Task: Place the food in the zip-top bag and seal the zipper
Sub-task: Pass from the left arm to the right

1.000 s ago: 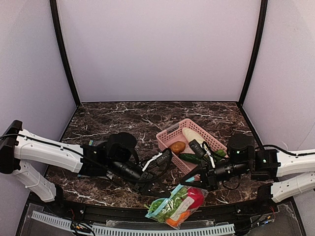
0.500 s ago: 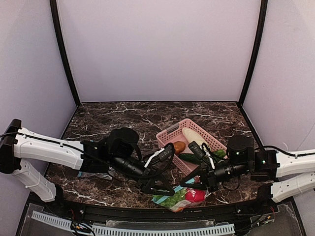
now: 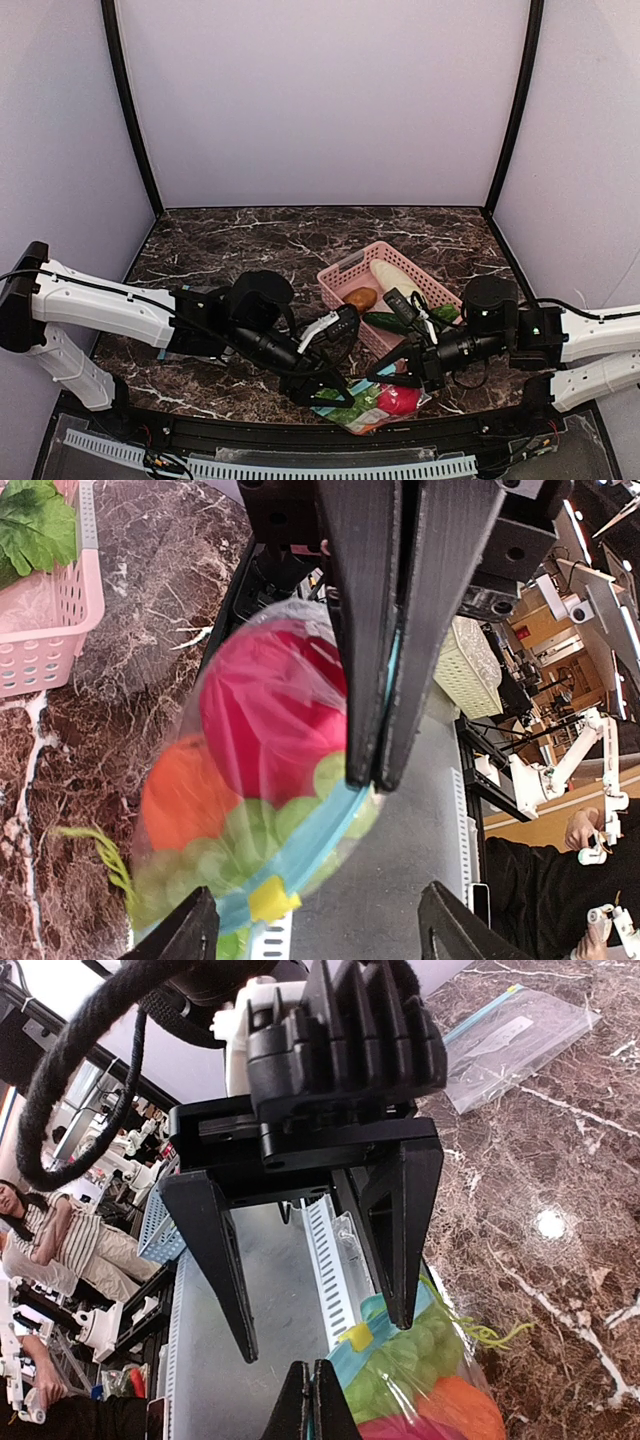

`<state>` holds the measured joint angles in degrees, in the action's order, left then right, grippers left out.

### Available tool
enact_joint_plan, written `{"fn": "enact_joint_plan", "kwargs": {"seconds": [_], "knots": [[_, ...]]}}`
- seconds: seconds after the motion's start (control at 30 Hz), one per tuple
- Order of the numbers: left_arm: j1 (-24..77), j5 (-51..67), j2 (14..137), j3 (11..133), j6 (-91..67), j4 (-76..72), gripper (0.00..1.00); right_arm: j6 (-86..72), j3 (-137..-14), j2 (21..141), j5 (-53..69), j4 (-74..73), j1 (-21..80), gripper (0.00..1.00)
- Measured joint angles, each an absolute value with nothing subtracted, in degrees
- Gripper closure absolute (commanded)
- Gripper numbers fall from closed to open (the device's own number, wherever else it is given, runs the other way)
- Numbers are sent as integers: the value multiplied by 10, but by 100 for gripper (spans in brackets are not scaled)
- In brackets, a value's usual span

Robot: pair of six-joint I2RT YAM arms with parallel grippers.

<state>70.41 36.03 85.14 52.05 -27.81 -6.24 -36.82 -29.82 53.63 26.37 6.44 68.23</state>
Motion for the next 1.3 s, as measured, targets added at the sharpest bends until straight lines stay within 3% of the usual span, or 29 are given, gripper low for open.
{"fn": "enact_joint_plan", "kwargs": {"seconds": [0.13, 0.27, 0.4, 0.6, 1.3], "knots": [[707, 350, 860, 526, -264, -58, 42, -372, -296, 536, 270, 69, 682, 100], [710, 344, 864, 533, -252, -53, 57, -376, -296, 532, 272, 74, 682, 100], [713, 342, 865, 538, -245, -52, 78, -382, -292, 524, 270, 77, 682, 100], [716, 338, 865, 538, -243, -50, 97, -387, -288, 520, 258, 73, 682, 100], [710, 284, 865, 510, -277, -112, 99, -345, -380, 551, 44, -121, 696, 100]]}}
